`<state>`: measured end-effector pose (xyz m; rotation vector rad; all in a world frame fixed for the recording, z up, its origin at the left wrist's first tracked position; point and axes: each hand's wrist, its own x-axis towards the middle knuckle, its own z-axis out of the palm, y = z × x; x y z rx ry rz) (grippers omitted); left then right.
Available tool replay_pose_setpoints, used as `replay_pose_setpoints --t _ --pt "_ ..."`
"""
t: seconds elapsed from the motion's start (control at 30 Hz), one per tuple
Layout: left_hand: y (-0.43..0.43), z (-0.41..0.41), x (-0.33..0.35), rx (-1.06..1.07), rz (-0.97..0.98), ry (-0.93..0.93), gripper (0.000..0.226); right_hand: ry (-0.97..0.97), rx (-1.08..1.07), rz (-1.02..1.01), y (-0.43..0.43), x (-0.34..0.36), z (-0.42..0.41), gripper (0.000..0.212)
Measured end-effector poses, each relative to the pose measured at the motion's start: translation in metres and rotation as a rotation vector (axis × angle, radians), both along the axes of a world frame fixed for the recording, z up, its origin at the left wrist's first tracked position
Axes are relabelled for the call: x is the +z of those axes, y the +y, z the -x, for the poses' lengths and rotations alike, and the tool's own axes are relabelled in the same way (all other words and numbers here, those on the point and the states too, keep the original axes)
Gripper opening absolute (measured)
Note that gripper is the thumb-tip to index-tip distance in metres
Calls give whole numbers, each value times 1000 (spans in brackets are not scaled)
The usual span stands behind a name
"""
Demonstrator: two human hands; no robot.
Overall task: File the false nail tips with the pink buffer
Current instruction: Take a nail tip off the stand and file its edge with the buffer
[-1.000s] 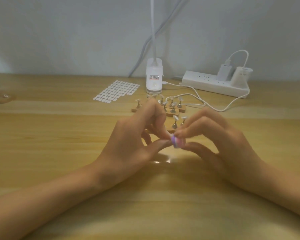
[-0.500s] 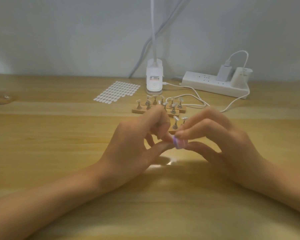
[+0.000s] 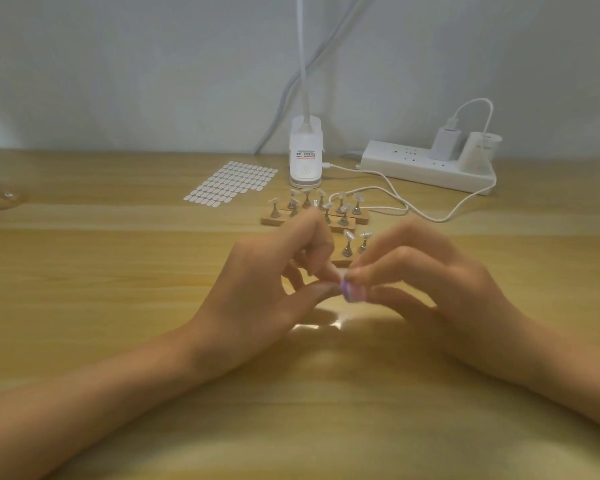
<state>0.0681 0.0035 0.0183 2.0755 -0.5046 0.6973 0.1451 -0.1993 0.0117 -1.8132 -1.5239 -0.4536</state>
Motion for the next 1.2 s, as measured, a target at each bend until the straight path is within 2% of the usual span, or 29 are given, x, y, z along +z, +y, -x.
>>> replay_pose_setpoints --t 0.1,0.23,0.3,0.4,0.57,0.7,0.97,1.1,1.2 --pt "-1 1 -1 -19 27 17 43 -56 -89 -15 -4 2 -6 7" --pt "-1 0 0 -19 -13 -23 39 -24 13 -36 1 -1 1 13" --pt "0 0 -1 11 0 -22 39 -32 -34 3 -1 -3 -3 10" --pt "0 1 -1 -17 71 19 35 -37 -117 -8 -7 -2 -10 7" --pt "1 0 2 -109 223 80 28 -16 -98 -47 -6 -3 -6 14" --pt "1 2 2 -135 300 118 31 -31 -82 -86 -7 1 -3 20" --pt "1 1 3 -67 285 131 40 180 -52 -208 0 8 2 17" --pt "0 1 2 -82 280 131 39 68 -37 -101 5 6 4 13" --pt "-1 1 0 -48 225 88 41 45 -122 -70 1 6 -3 10"
